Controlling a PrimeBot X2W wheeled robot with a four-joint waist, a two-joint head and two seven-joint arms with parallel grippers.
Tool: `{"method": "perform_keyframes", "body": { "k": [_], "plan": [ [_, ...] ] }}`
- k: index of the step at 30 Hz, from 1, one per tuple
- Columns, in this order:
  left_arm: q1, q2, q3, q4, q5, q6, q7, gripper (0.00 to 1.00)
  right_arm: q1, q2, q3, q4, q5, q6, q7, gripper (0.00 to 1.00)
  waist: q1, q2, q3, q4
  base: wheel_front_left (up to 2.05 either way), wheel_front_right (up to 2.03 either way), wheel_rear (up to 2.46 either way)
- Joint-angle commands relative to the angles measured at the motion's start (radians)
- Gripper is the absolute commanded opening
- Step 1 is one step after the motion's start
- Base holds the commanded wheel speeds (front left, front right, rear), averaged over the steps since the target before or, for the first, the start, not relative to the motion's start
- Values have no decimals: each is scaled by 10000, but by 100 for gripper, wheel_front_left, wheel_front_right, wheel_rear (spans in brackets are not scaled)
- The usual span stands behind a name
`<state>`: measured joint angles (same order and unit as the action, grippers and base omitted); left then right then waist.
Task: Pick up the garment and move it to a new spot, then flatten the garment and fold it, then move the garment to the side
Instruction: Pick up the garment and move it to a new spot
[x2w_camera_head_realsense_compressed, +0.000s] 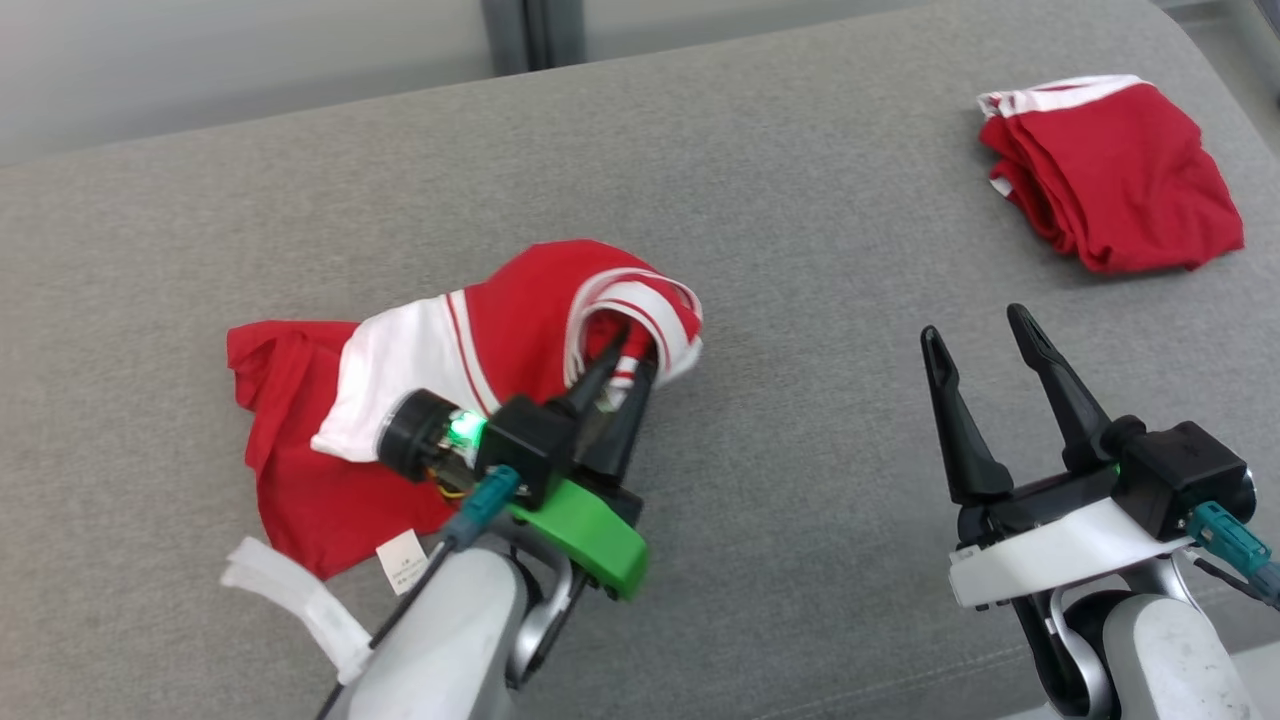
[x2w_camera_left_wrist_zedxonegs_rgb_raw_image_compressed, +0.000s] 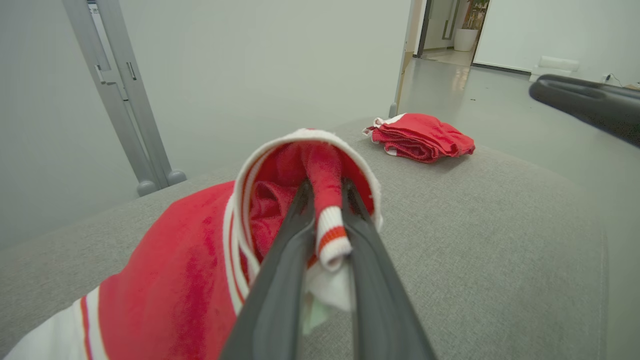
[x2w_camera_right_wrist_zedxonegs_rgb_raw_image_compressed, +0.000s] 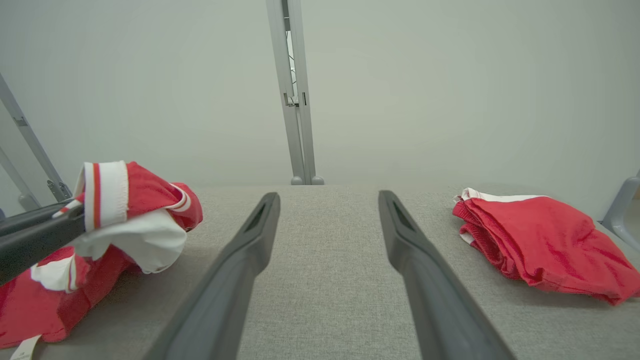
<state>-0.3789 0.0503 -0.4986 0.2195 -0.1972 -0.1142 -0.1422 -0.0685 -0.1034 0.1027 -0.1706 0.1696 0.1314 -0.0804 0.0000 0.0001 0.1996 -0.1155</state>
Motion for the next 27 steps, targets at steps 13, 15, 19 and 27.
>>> {"method": "perform_keyframes", "body": {
  "k": [13,15,19,27],
  "plan": [
    [-730,30,-2309,594,-892,298,-1053,100,-136,168,-392,304,-273,-16,-354,100,0,-1,809,-589,0,0,0],
    [-698,33,-2233,171,-952,416,-1147,100,-93,100,-422,311,-290,-16,-308,100,0,-1,642,-326,0,0,0],
    [-356,222,-1659,-483,-1070,862,-1201,100,-38,34,-451,248,-322,-16,-231,100,0,-1,271,190,0,0,0],
    [580,1185,356,-956,-1626,2047,-1226,100,264,5,-494,93,-347,-16,38,100,0,-1,-292,1052,0,0,0]
  ]
}}
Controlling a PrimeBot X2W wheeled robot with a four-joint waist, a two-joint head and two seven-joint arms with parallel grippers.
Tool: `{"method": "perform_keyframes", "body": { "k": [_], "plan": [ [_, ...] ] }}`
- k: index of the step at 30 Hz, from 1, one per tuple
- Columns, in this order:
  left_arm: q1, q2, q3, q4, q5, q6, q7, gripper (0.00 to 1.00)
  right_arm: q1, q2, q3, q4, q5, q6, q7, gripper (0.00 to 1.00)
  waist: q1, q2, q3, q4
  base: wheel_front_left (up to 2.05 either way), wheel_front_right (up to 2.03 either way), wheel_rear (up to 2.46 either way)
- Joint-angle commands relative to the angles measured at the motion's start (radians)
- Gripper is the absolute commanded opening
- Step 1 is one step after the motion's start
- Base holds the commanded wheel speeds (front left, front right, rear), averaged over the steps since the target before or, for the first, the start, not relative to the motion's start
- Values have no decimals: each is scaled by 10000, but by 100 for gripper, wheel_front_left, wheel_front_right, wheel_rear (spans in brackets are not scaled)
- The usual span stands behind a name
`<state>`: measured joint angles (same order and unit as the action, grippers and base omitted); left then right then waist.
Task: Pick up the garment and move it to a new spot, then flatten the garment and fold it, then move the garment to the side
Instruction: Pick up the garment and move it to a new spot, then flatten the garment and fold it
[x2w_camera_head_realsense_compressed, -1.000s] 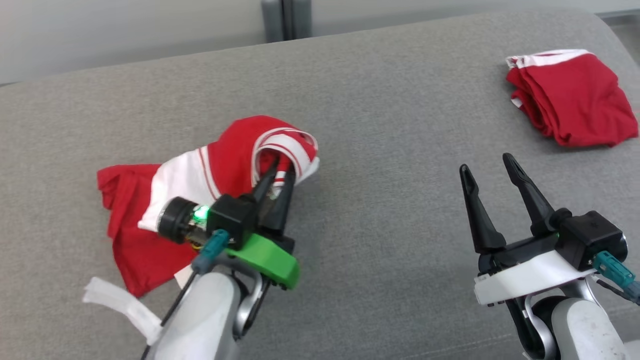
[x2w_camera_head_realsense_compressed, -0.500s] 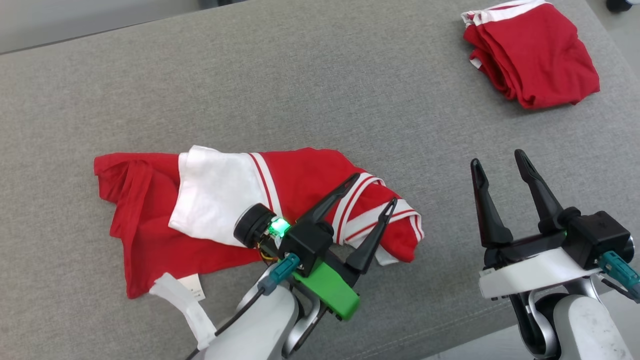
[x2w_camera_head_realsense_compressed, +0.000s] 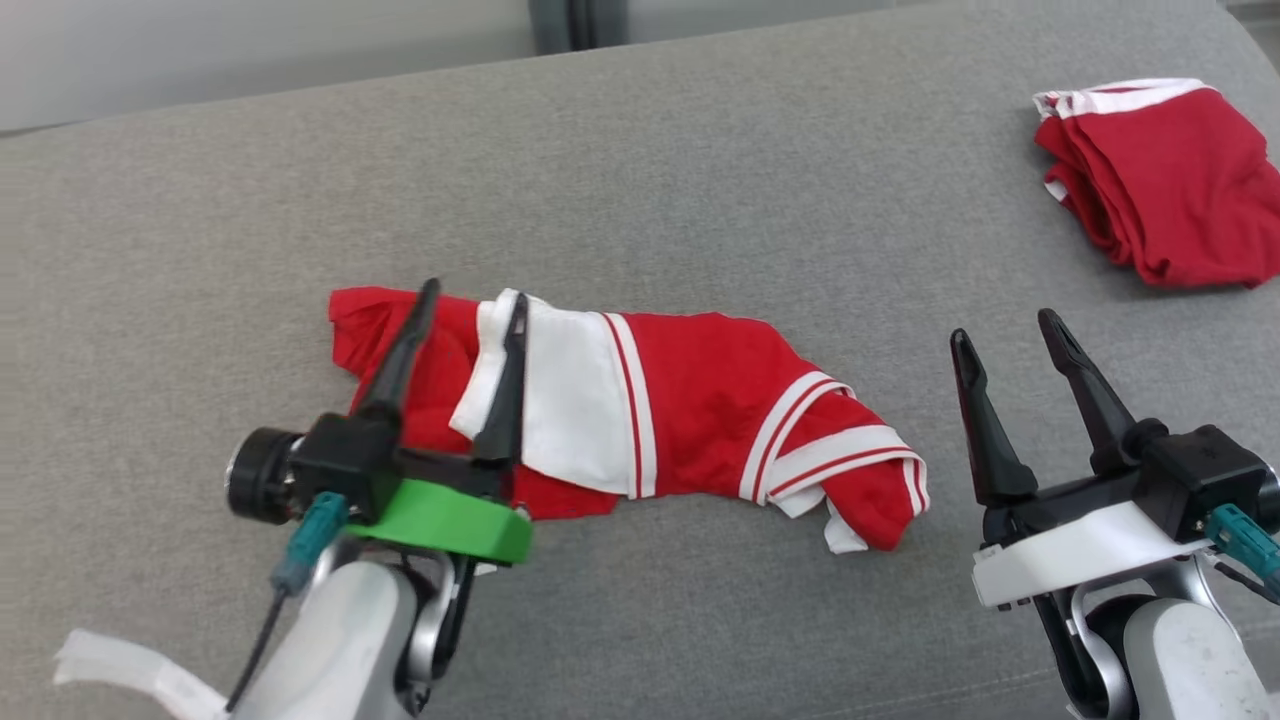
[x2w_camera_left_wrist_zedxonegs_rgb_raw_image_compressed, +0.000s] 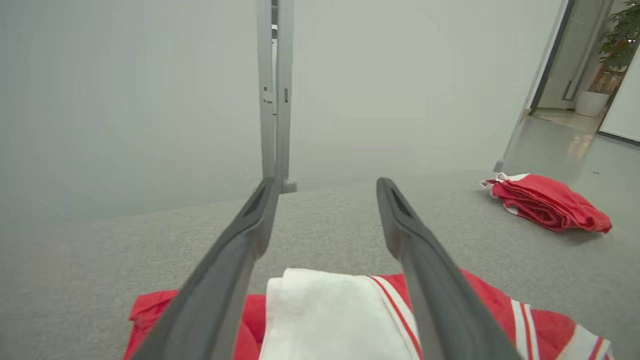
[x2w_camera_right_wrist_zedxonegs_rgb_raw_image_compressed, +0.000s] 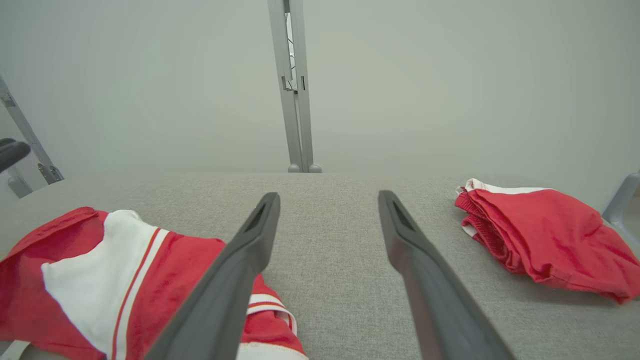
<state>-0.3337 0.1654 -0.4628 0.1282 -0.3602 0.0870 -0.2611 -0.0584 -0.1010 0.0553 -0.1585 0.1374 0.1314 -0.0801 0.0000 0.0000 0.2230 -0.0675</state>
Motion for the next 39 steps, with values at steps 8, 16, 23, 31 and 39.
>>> {"method": "perform_keyframes", "body": {
  "k": [8,16,23,31,39],
  "plan": [
    [1506,747,1539,-389,-469,655,-39,100,571,-44,-193,-36,-123,-16,254,100,0,0,-1061,1054,0,0,0],
    [2532,991,1922,-330,-467,619,-41,100,1035,-12,-265,-37,-20,-16,403,100,0,0,-1508,1015,0,0,0],
    [3109,1026,1976,-160,-404,589,-42,100,1429,22,-264,-173,8,-16,527,100,0,0,-1863,896,0,0,0],
    [3288,1033,1980,-121,-370,611,-43,100,1572,32,-227,-318,24,-16,626,100,0,0,-1962,917,0,0,0],
    [3249,1031,1995,-173,-337,603,-41,100,1553,15,-268,-324,57,-16,630,100,0,0,-1947,903,0,0,0]
  ]
}}
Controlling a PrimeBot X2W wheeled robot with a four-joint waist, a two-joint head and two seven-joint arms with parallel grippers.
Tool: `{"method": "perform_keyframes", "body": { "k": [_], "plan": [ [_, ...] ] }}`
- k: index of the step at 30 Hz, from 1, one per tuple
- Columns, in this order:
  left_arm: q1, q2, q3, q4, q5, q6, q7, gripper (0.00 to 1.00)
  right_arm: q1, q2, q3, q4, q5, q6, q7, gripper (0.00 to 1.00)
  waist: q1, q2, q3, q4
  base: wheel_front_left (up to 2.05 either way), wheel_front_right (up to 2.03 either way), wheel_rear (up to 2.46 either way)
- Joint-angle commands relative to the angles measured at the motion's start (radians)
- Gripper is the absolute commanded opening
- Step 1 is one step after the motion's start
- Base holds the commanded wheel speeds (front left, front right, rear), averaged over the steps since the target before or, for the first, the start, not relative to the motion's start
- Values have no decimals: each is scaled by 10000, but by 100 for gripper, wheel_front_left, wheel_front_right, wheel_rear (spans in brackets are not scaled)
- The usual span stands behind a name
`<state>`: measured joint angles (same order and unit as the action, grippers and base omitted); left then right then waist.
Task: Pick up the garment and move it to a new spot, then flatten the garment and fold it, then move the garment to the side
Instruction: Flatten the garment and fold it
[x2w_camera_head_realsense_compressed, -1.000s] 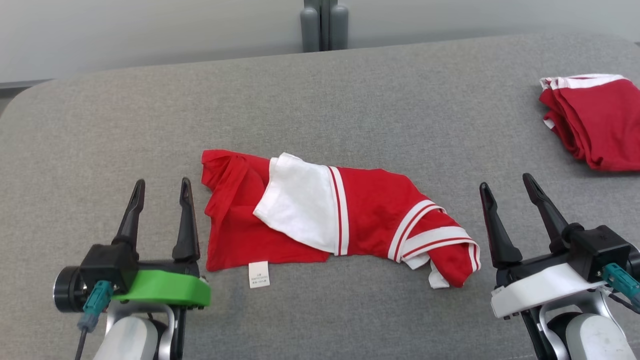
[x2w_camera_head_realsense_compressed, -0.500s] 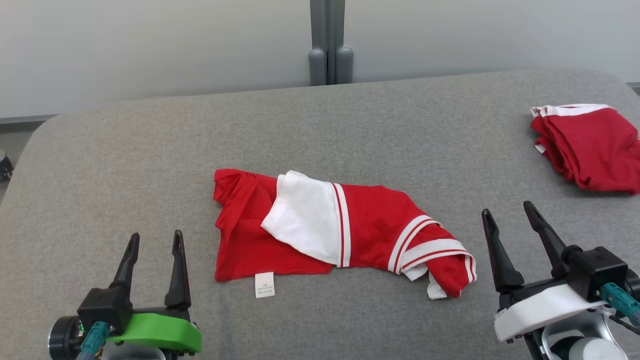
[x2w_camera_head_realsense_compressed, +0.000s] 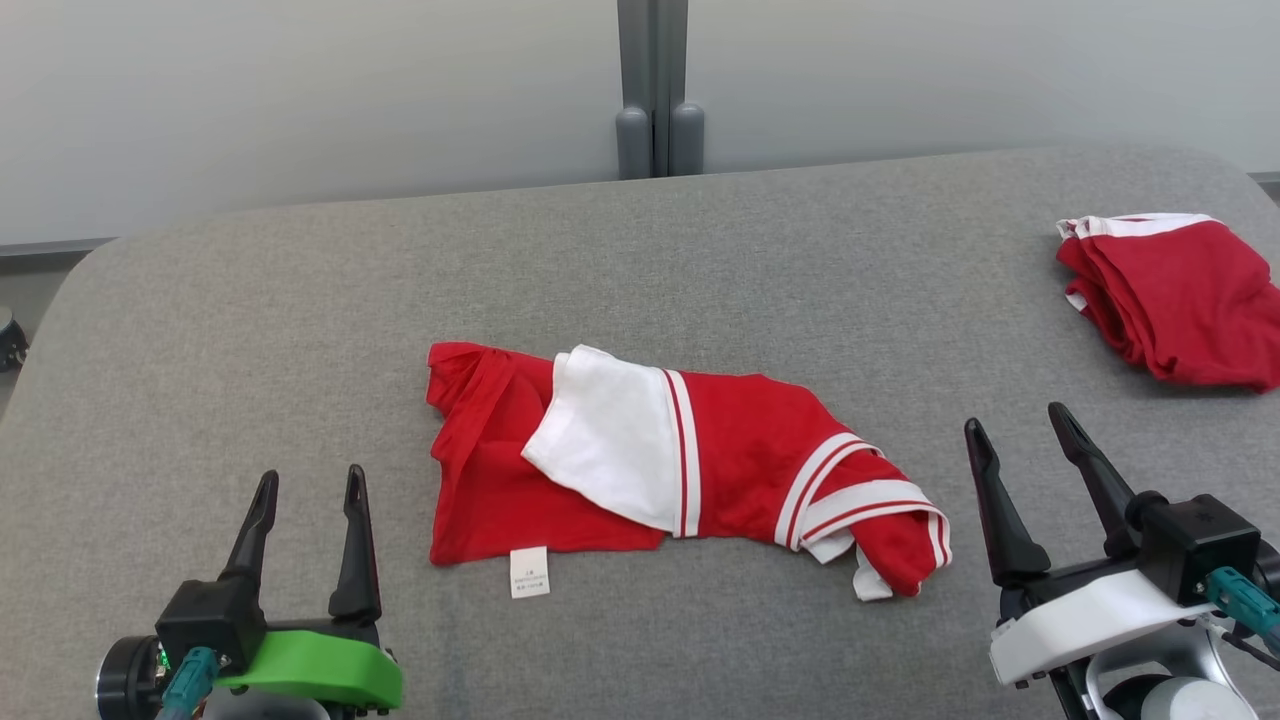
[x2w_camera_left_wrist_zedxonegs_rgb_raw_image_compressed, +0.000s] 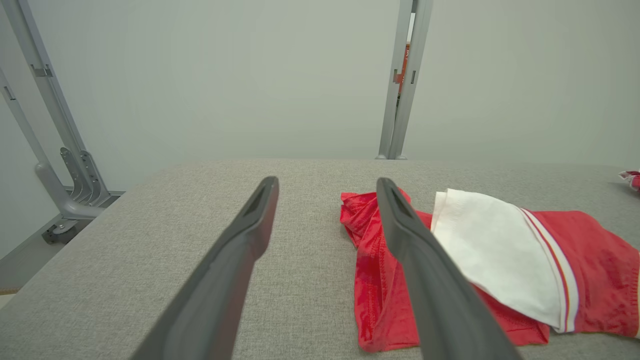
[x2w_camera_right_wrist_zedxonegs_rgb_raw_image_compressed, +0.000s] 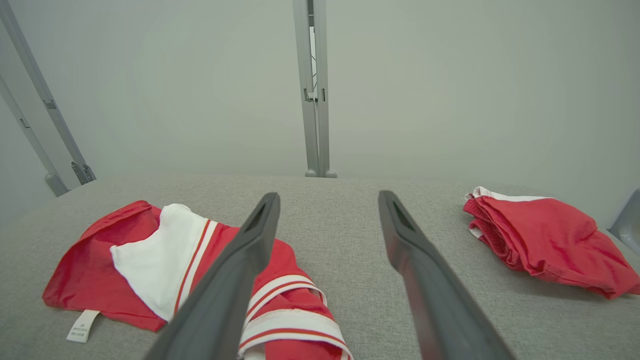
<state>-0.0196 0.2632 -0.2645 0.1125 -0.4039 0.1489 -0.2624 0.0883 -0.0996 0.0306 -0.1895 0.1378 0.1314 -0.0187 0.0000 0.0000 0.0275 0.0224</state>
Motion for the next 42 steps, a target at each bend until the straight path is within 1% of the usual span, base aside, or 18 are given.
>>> {"method": "perform_keyframes", "body": {
  "k": [1,5,11,16,22,27,30,31,32,33,34,38,42],
  "plan": [
    [79,55,0,-26,115,-26,-29,100,92,0,-20,-9,41,-15,18,100,0,0,26,15,0,0,0],
    [-260,54,-31,-108,153,-75,-30,100,-10,-136,181,77,-6,-16,105,100,0,0,302,137,0,0,0],
    [-906,-104,-66,-295,323,-213,-28,100,-523,-544,1226,664,165,-15,288,100,0,0,1157,527,0,0,0],
    [-1484,-355,-51,-411,578,-410,-16,100,-1253,-883,2486,1540,318,-16,456,100,0,0,1985,900,0,0,0],
    [-1952,-757,29,-275,832,-690,-16,100,-2304,-1175,3742,2960,437,-15,647,100,0,0,2553,1195,0,0,0],
    [-2138,-1005,187,-153,1018,-908,-18,100,-3047,-1282,4341,4095,316,-16,824,100,0,0,2740,1275,0,0,0],
    [-2189,-1150,289,-83,1136,-1043,-16,100,-3377,-1283,4671,4645,460,-15,964,100,0,0,2770,1297,0,0,0],
    [-2188,-1172,320,-62,1181,-1080,-16,100,-3430,-1296,4731,4759,498,-15,965,71,0,0,2770,1299,0,0,0],
    [-2184,-1209,370,-43,1219,-1125,-18,100,-3484,-1311,4795,4872,566,-16,937,39,0,0,2767,1296,0,0,0],
    [-2177,-1232,400,-33,1239,-1145,-18,100,-3511,-1324,4831,4918,593,-15,923,25,0,0,2761,1291,0,0,0],
    [-2149,-1277,462,-20,1305,-1208,-16,100,-3537,-1351,4907,4980,701,-15,881,0,0,0,2746,1274,0,0,0],
    [-2039,-1362,629,30,1428,-1306,-18,100,-3635,-1474,4894,4619,938,-15,337,0,0,0,2688,1190,0,0,0],
    [-1943,-1414,795,75,1512,-1392,-16,100,-3487,-1664,4620,3756,1287,-16,-91,0,0,0,2602,1049,0,0,0]
  ]
}}
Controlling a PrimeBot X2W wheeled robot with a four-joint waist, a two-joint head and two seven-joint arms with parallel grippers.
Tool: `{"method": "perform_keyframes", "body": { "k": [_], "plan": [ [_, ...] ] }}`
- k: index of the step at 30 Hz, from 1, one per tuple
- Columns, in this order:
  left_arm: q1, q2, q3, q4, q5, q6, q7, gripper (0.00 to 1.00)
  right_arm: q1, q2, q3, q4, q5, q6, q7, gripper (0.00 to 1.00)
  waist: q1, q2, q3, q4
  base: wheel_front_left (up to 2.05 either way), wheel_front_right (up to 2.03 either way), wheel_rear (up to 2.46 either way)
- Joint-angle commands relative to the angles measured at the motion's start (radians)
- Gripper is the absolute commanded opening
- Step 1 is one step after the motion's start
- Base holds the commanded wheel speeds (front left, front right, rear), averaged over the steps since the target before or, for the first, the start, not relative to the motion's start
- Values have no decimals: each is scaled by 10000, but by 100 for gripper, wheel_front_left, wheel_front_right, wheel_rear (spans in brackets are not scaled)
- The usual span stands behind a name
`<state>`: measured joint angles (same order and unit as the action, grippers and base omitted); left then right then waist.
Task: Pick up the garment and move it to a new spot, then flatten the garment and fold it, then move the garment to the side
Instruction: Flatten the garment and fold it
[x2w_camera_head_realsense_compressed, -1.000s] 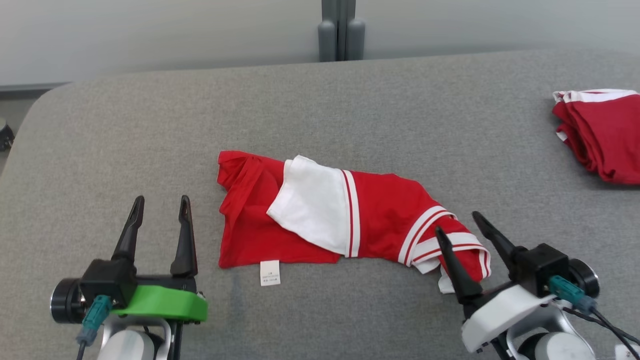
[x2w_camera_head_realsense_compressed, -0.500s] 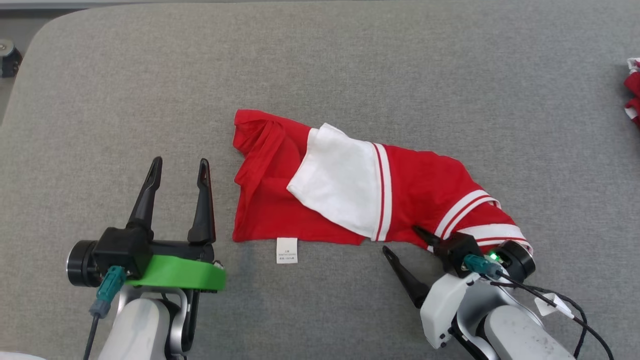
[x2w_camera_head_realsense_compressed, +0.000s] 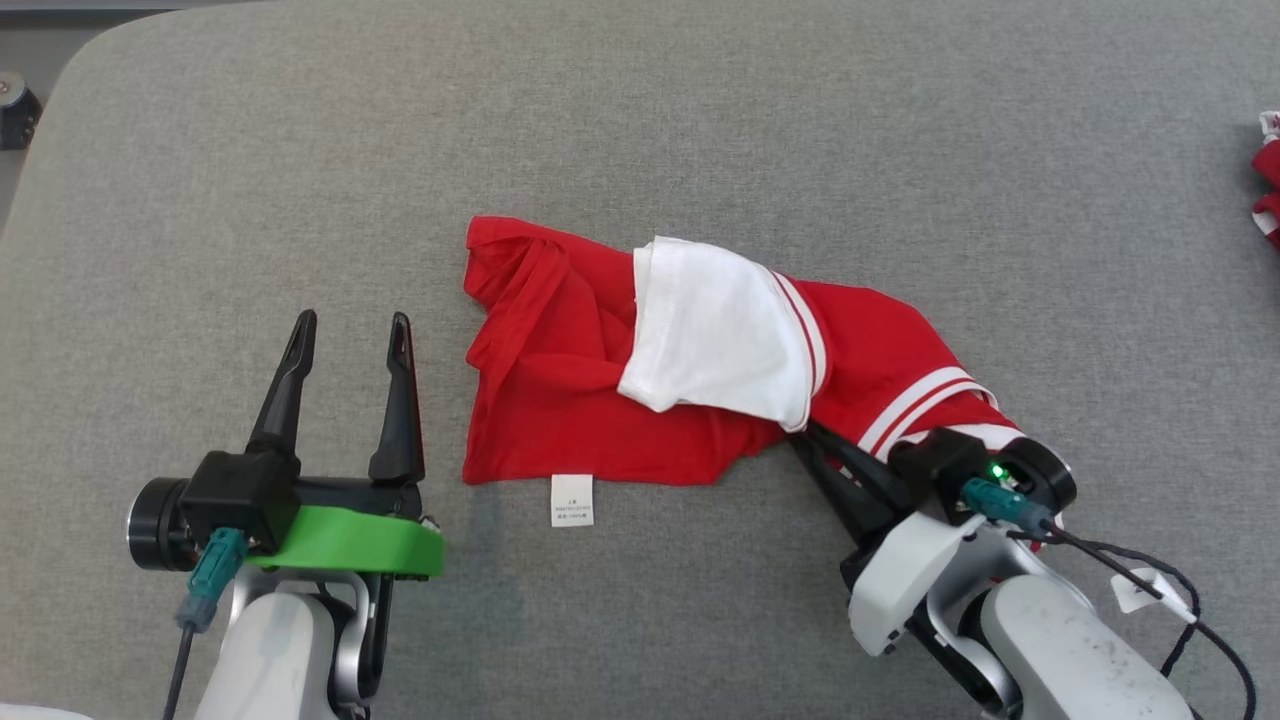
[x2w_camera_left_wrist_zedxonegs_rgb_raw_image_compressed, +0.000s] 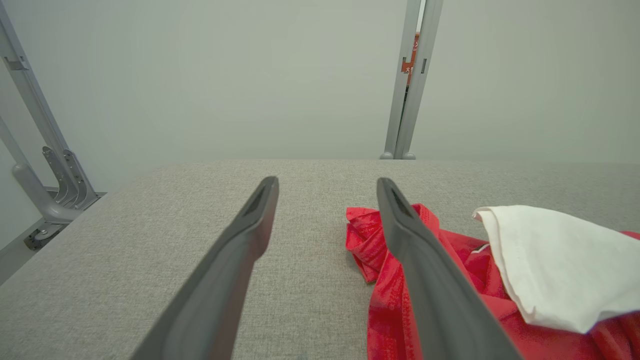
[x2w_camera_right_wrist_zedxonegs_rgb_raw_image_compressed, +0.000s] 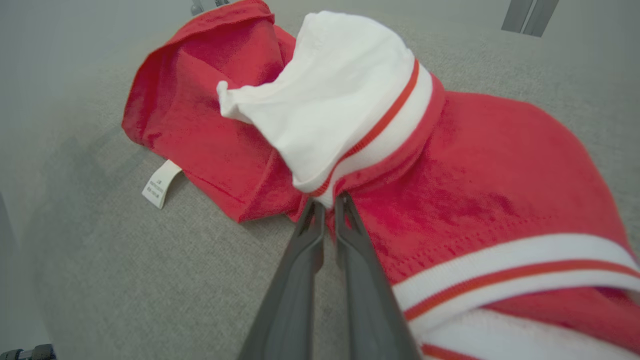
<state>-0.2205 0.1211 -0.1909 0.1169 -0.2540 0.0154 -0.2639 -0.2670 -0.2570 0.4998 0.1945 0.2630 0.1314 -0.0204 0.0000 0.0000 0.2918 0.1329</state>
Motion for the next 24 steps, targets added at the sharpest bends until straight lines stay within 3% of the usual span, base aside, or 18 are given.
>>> {"method": "perform_keyframes", "body": {
  "k": [1,9,19,21,22,24],
  "plan": [
    [79,3,91,42,44,-70,-2,100,103,-87,-162,-299,137,-16,-133,0,0,0,-57,-91,0,0,0],
    [63,-92,234,81,244,-227,-1,100,332,225,-2096,-1577,338,-16,-365,0,0,0,-133,-386,0,0,0],
    [18,-167,350,179,420,-405,-1,100,958,1398,-5951,-423,962,-16,-796,0,0,0,-30,-547,0,0,0],
    [14,-164,388,202,451,-419,-1,100,962,1433,-6301,-80,992,-15,-895,43,0,0,-13,-591,0,0,0],
    [9,-164,398,213,451,-437,-2,100,935,1459,-6392,35,1085,-15,-971,100,0,0,-9,-610,0,0,0],
    [-1,-173,417,239,484,-462,-2,100,895,1447,-6482,253,1094,-15,-1142,100,0,0,-17,-650,0,0,0]
  ]
}}
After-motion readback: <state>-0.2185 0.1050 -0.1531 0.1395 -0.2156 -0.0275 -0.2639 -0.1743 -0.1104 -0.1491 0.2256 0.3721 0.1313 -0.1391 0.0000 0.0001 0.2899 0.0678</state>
